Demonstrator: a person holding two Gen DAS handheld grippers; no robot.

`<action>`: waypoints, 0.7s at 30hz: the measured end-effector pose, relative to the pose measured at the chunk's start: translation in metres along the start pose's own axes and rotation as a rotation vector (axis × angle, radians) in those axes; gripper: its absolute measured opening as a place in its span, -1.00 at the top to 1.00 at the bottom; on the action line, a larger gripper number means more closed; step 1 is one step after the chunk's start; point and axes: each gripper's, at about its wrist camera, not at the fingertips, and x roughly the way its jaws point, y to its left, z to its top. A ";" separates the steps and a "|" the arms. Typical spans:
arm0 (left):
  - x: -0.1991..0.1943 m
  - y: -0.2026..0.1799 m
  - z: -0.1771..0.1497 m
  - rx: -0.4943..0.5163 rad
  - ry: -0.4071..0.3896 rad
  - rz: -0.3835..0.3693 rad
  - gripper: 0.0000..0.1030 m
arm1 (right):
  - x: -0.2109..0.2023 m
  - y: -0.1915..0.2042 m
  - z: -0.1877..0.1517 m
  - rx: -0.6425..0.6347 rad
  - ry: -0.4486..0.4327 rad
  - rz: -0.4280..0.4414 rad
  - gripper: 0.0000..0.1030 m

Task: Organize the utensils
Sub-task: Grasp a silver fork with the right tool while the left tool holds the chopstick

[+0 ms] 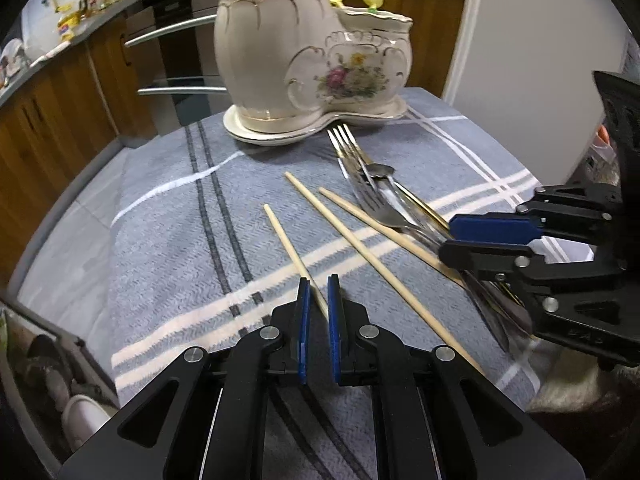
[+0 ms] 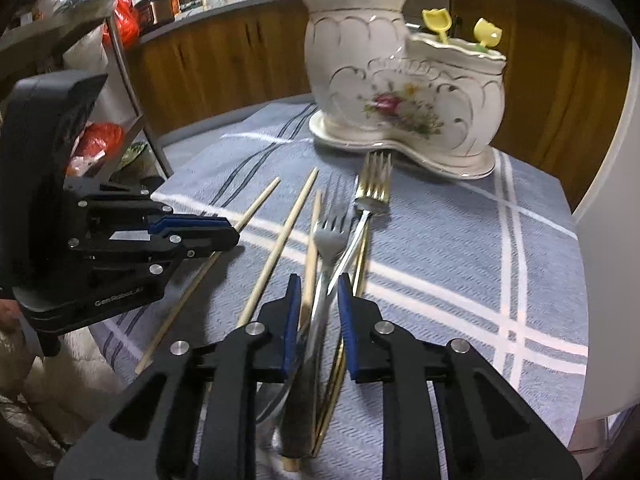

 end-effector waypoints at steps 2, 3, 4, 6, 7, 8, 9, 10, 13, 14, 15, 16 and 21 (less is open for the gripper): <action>-0.001 0.001 -0.001 -0.002 -0.002 -0.008 0.82 | 0.003 0.001 0.001 0.001 0.012 -0.011 0.67; -0.001 0.001 0.000 -0.004 -0.004 -0.009 0.82 | 0.005 0.001 0.001 0.004 0.019 -0.015 0.67; -0.001 0.002 0.000 -0.007 -0.005 -0.011 0.82 | 0.007 0.001 0.001 0.004 0.025 -0.019 0.68; -0.001 0.001 -0.001 -0.008 -0.005 -0.014 0.82 | 0.010 0.003 0.001 0.004 0.034 -0.019 0.70; 0.000 0.001 -0.001 -0.009 -0.005 -0.014 0.82 | 0.011 0.004 0.001 0.003 0.035 -0.021 0.70; 0.000 0.001 -0.001 -0.010 -0.004 -0.017 0.82 | 0.011 0.005 0.001 0.003 0.036 -0.021 0.74; 0.000 0.002 0.000 -0.012 -0.003 -0.017 0.82 | 0.012 0.005 0.001 0.004 0.036 -0.018 0.76; 0.001 0.002 0.000 -0.013 -0.003 -0.018 0.82 | 0.012 0.006 0.002 0.006 0.035 -0.016 0.81; 0.002 0.002 0.001 -0.013 -0.001 -0.022 0.82 | 0.010 0.006 0.003 0.015 0.028 -0.010 0.89; 0.002 0.002 0.001 -0.012 -0.001 -0.021 0.82 | 0.009 0.006 0.003 0.016 0.027 -0.009 0.89; 0.001 0.002 0.001 -0.011 0.000 -0.021 0.82 | 0.009 0.006 0.003 0.014 0.024 -0.012 0.89; 0.001 0.002 0.001 -0.010 -0.001 -0.020 0.82 | 0.007 0.006 0.002 0.011 0.019 -0.012 0.89; 0.001 0.003 0.002 -0.016 0.010 -0.017 0.82 | -0.001 0.003 0.001 0.023 -0.007 0.002 0.90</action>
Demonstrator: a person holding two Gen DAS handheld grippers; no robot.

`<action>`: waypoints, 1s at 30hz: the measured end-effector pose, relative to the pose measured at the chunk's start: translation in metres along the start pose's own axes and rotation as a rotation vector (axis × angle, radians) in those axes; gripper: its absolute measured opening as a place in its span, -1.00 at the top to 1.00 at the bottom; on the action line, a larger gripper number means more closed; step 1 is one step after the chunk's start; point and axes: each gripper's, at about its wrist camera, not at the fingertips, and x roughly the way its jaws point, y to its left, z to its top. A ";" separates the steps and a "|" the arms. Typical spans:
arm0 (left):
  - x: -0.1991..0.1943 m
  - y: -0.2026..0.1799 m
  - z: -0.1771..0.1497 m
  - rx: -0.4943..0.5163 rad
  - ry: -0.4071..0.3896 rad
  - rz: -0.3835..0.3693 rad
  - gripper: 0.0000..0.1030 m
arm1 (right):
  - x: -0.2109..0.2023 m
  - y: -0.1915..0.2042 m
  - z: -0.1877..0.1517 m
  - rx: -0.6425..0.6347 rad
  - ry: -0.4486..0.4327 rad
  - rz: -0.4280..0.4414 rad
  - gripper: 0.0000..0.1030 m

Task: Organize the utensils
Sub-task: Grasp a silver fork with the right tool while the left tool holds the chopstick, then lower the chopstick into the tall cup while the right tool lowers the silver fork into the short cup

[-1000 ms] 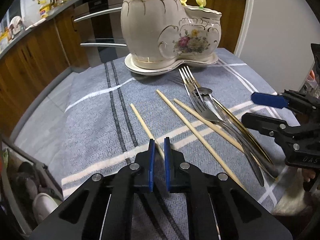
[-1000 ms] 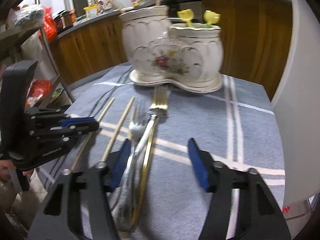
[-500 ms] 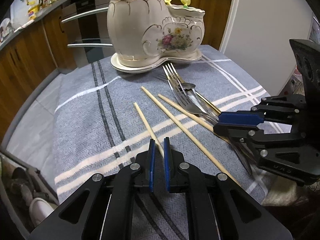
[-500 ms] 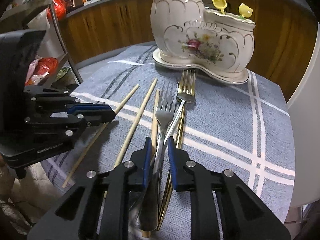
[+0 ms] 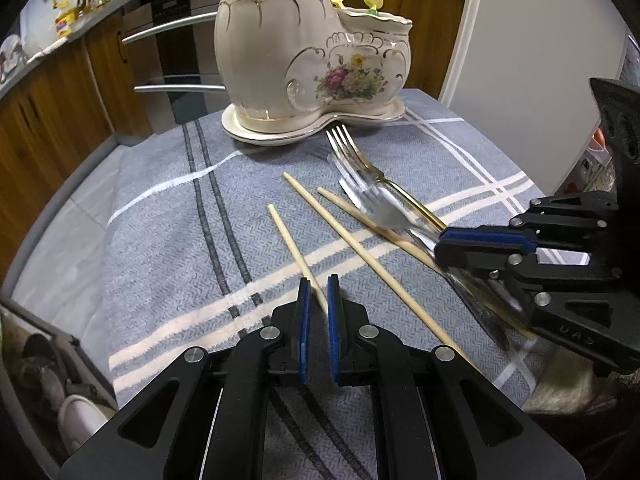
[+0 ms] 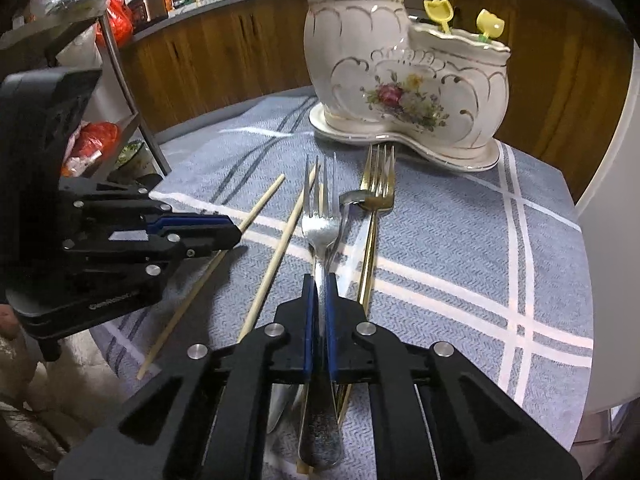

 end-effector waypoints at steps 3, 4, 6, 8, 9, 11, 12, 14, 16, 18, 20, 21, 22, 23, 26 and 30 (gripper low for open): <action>0.002 -0.001 0.002 -0.006 0.015 -0.001 0.82 | -0.010 -0.003 0.000 0.008 -0.037 0.020 0.90; 0.002 -0.001 0.002 -0.002 0.019 0.003 0.80 | -0.015 -0.005 0.000 0.013 -0.057 0.026 0.90; 0.003 -0.003 0.003 0.006 0.024 0.017 0.80 | -0.021 -0.007 0.002 0.021 -0.086 0.035 0.90; 0.004 -0.004 0.004 0.009 0.025 0.028 0.82 | -0.029 -0.009 0.003 0.025 -0.127 0.040 0.90; 0.005 -0.004 0.005 0.009 0.022 0.033 0.83 | -0.033 -0.009 0.003 0.025 -0.146 0.041 0.90; 0.005 -0.003 0.005 0.007 0.016 0.035 0.85 | -0.041 -0.011 0.005 0.031 -0.192 0.046 0.90; 0.005 -0.003 0.004 0.006 0.011 0.034 0.85 | -0.046 -0.012 0.005 0.036 -0.214 0.050 0.90; 0.003 -0.001 0.004 0.002 -0.001 0.029 0.91 | -0.051 -0.016 0.007 0.049 -0.250 0.055 0.90; -0.003 0.003 0.005 -0.010 -0.022 0.020 0.91 | -0.057 -0.019 0.009 0.063 -0.286 0.057 0.90; -0.011 0.009 0.007 -0.021 -0.052 0.013 0.91 | -0.063 -0.022 0.011 0.073 -0.321 0.061 0.90; -0.021 0.014 0.008 -0.030 -0.082 0.005 0.91 | -0.067 -0.024 0.013 0.080 -0.347 0.061 0.90; -0.025 0.016 0.009 -0.033 -0.097 0.000 0.91 | -0.070 -0.026 0.014 0.087 -0.363 0.062 0.90; -0.029 0.018 0.010 -0.036 -0.110 -0.003 0.91 | -0.072 -0.028 0.015 0.093 -0.374 0.062 0.90; -0.038 0.021 0.012 -0.041 -0.141 -0.016 0.91 | -0.074 -0.030 0.016 0.099 -0.389 0.063 0.90; -0.055 0.023 0.021 -0.046 -0.207 -0.046 0.91 | -0.077 -0.039 0.024 0.115 -0.425 0.063 0.90; -0.087 0.024 0.043 -0.045 -0.329 -0.088 0.91 | -0.079 -0.052 0.041 0.150 -0.460 0.058 0.90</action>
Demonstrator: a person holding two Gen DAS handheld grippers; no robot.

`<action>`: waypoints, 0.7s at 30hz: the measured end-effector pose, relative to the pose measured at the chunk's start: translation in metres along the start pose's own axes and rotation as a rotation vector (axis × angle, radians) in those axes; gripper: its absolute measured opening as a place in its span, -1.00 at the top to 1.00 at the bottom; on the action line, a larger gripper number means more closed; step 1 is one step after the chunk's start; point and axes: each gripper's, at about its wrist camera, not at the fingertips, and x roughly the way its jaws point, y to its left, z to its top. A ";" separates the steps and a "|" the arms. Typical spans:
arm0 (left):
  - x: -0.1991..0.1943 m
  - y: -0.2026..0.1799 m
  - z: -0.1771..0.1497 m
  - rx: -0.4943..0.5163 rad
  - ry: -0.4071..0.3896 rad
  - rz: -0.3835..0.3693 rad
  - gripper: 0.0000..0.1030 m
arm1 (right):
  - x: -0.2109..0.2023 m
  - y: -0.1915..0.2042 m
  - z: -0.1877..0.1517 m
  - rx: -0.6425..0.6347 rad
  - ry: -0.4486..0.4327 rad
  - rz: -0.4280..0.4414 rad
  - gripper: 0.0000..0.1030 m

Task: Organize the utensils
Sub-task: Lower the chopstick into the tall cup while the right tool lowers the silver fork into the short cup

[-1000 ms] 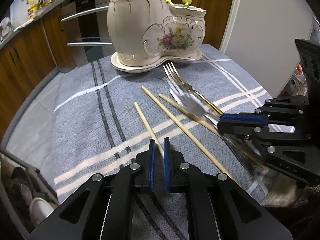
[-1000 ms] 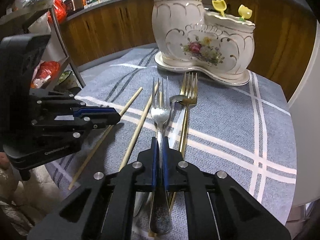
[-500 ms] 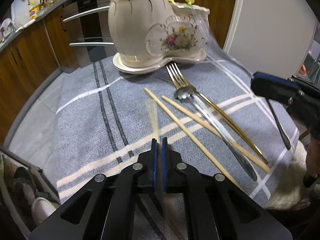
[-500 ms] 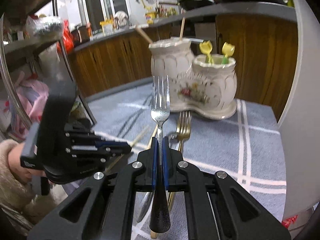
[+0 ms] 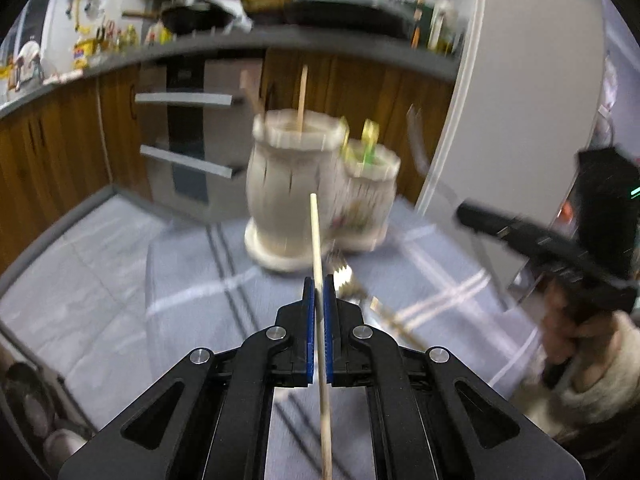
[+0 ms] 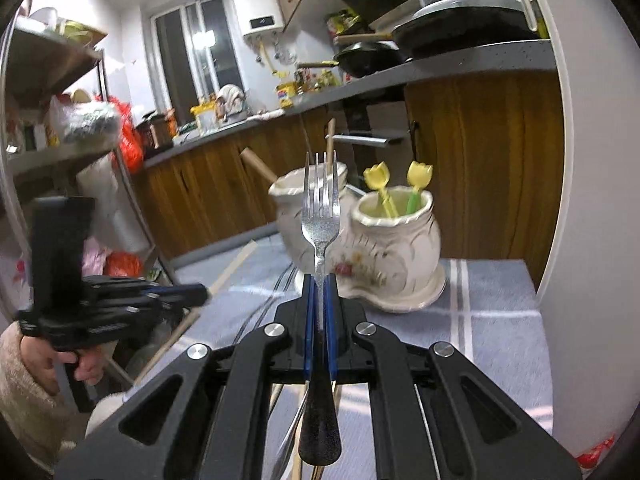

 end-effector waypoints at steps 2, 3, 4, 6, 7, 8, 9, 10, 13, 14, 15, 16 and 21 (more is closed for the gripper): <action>-0.005 -0.002 0.019 0.011 -0.054 0.000 0.91 | 0.004 -0.006 0.013 0.020 -0.033 -0.010 0.89; -0.006 -0.003 0.027 0.016 -0.078 0.004 0.91 | 0.006 -0.008 0.020 0.028 -0.052 -0.013 0.89; -0.006 -0.003 0.034 0.020 -0.099 0.007 0.91 | 0.008 -0.010 0.027 0.034 -0.073 -0.014 0.89; -0.005 -0.002 0.055 0.016 -0.157 0.004 0.91 | 0.010 -0.012 0.032 0.038 -0.091 -0.019 0.89; -0.004 -0.002 0.064 0.009 -0.177 0.002 0.91 | 0.015 -0.016 0.046 0.049 -0.126 -0.025 0.89; 0.000 -0.001 0.076 0.003 -0.194 -0.002 0.91 | 0.018 -0.019 0.053 0.059 -0.143 -0.026 0.89; 0.004 0.001 0.085 -0.001 -0.202 -0.001 0.91 | 0.018 -0.019 0.053 0.059 -0.143 -0.026 0.89; 0.010 0.002 0.096 -0.007 -0.216 0.004 0.91 | 0.022 -0.022 0.060 0.069 -0.157 -0.030 0.89; 0.021 0.005 0.119 -0.021 -0.265 0.003 0.91 | 0.031 -0.030 0.076 0.095 -0.185 -0.032 0.89; 0.023 0.005 0.126 -0.024 -0.286 0.012 0.91 | 0.036 -0.033 0.082 0.107 -0.190 -0.033 0.89; 0.024 0.005 0.130 -0.025 -0.298 0.020 0.91 | 0.040 -0.035 0.087 0.117 -0.197 -0.039 0.89; 0.027 0.005 0.135 -0.028 -0.315 0.032 0.91 | 0.045 -0.037 0.091 0.123 -0.206 -0.042 0.89; 0.047 0.009 0.154 -0.072 -0.401 0.082 0.91 | 0.063 -0.044 0.098 0.149 -0.251 -0.062 0.89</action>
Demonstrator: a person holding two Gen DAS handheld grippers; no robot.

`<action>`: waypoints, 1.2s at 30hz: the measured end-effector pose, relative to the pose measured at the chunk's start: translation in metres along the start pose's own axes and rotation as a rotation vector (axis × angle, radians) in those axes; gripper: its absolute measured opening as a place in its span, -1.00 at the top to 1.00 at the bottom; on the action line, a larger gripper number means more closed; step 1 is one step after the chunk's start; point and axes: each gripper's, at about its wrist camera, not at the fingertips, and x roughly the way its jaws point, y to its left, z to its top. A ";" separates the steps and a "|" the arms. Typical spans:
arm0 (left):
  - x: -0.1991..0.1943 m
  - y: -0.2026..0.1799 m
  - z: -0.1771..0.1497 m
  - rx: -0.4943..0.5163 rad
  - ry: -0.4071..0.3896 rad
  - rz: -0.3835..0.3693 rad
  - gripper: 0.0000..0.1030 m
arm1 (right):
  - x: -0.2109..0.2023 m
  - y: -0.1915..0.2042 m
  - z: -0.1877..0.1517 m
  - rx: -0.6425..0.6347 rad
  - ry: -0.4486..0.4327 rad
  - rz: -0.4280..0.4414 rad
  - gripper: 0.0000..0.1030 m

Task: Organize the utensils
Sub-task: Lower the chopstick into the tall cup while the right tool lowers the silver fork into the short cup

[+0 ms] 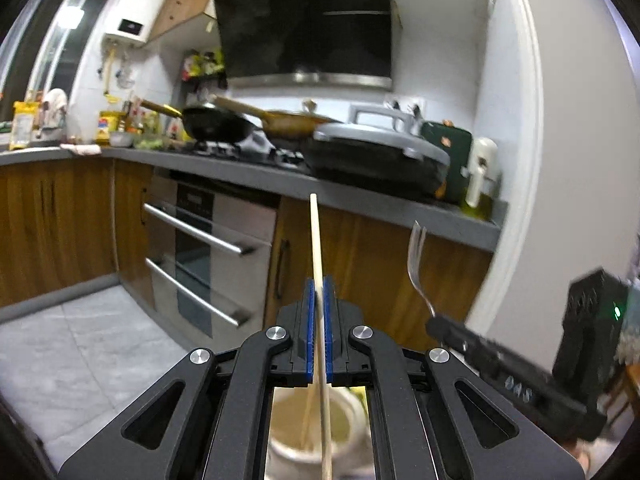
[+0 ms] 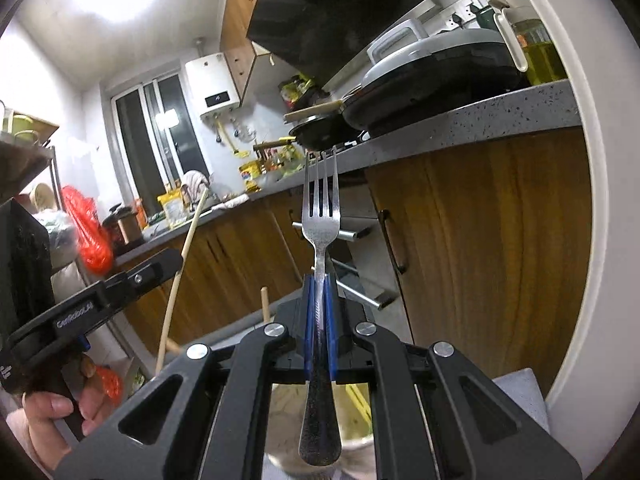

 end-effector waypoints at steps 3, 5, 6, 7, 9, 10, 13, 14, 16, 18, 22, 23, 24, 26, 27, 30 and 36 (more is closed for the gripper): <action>0.010 -0.004 0.000 0.017 -0.060 0.046 0.91 | 0.010 -0.002 -0.007 0.007 -0.018 -0.008 0.89; 0.017 -0.009 -0.005 0.041 -0.103 0.074 0.91 | 0.016 -0.003 -0.012 -0.006 -0.032 -0.022 0.89; 0.021 -0.012 -0.008 0.063 -0.114 0.100 0.91 | 0.019 -0.004 -0.015 -0.014 -0.040 -0.037 0.89; 0.024 -0.014 -0.010 0.080 -0.120 0.113 0.91 | 0.021 -0.004 -0.019 -0.021 -0.047 -0.049 0.89; 0.031 -0.020 -0.018 0.121 -0.134 0.150 0.91 | 0.026 -0.004 -0.026 -0.033 -0.056 -0.076 0.89; 0.032 -0.021 -0.020 0.129 -0.134 0.156 0.91 | 0.027 -0.005 -0.029 -0.036 -0.059 -0.085 0.89; 0.037 -0.023 -0.027 0.142 -0.118 0.150 0.91 | 0.029 -0.007 -0.038 -0.052 -0.053 -0.102 0.89; 0.035 -0.023 -0.029 0.150 -0.117 0.149 0.91 | 0.029 -0.006 -0.039 -0.057 -0.051 -0.105 0.89; 0.032 -0.023 -0.033 0.164 -0.111 0.143 0.91 | 0.028 -0.005 -0.041 -0.062 -0.045 -0.104 0.89; 0.027 -0.022 -0.037 0.165 -0.101 0.128 0.91 | 0.023 -0.006 -0.043 -0.063 -0.047 -0.098 0.89; 0.013 -0.023 -0.048 0.195 -0.069 0.099 0.91 | 0.017 -0.007 -0.045 -0.061 -0.025 -0.088 0.89; 0.008 -0.024 -0.052 0.211 -0.058 0.092 0.91 | 0.016 -0.007 -0.046 -0.062 -0.016 -0.085 0.89; 0.005 -0.024 -0.056 0.220 -0.048 0.088 0.91 | 0.015 -0.007 -0.047 -0.064 -0.013 -0.082 0.89; -0.002 -0.020 -0.063 0.211 -0.031 0.076 0.91 | 0.012 -0.009 -0.049 -0.064 -0.009 -0.075 0.89; -0.004 -0.018 -0.065 0.199 -0.025 0.070 0.91 | 0.011 -0.011 -0.050 -0.052 -0.009 -0.066 0.89; -0.008 -0.013 -0.067 0.169 -0.007 0.056 0.91 | 0.010 -0.015 -0.050 -0.015 -0.008 -0.050 0.89; -0.012 -0.009 -0.068 0.161 0.012 0.051 0.91 | 0.010 -0.018 -0.041 0.016 -0.029 -0.040 0.89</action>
